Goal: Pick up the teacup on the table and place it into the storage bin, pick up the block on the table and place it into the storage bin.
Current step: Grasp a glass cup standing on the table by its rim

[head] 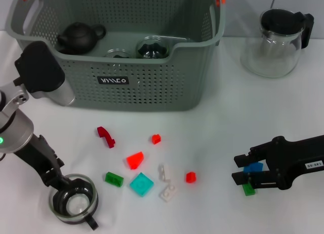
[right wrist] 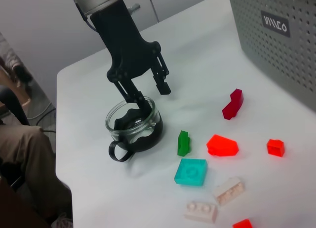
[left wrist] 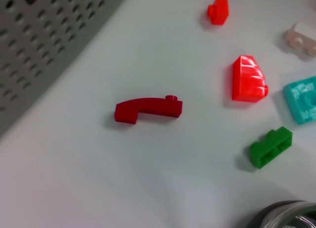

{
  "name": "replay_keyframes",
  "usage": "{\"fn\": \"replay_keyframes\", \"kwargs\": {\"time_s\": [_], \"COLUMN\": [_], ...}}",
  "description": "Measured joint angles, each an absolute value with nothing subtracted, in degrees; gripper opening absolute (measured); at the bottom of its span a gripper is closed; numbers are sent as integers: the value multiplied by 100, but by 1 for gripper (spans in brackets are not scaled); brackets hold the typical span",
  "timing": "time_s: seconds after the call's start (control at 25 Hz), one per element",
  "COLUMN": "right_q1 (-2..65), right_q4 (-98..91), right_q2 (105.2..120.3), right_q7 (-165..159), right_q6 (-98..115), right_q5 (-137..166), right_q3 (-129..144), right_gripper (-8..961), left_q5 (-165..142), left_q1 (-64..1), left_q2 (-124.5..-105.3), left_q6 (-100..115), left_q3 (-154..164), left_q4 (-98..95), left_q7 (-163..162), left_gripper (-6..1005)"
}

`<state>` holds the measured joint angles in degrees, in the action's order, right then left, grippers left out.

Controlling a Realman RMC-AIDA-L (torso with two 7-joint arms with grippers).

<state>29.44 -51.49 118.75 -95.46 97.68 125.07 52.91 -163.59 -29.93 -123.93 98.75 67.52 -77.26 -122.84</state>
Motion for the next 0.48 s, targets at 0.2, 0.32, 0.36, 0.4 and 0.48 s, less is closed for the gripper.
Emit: {"fn": "replay_keyframes", "kwargs": {"time_s": [0.2,0.32,0.36,0.4,0.48], "right_q1": [2944,2945,2944,2944,2944], "right_q4": [-5149,-5145,-5145,-5144,-5142], "right_q2": [11873,11874,11874,11874,11874], "right_q7": [-9545,-9545,-9545,-9545,-9544], "right_q6": [9758,9754,9754,9754,9754], "right_q5": [12507,12507,12507,12507,12507], "right_q3": [5271,5269,5270,5272,5269], "right_gripper": [463,463,463,463,463], "left_q5": [-16366,-16368,-16369,-16370,-16371], "left_q1": [-3068,-3132,-3145,-3154,-3177], "left_q2": [-12389,-12373,-12372,-12372,-12372], "left_q6": [9845,9803,9799,9798,9818], "left_q3": [6864,6891,6891,6888,6893], "left_q4": [-7530,-7393,-7377,-7370,-7362], "left_q7": [-12314,-12403,-12423,-12434,-12461], "left_gripper": [536,536,536,537,537]}}
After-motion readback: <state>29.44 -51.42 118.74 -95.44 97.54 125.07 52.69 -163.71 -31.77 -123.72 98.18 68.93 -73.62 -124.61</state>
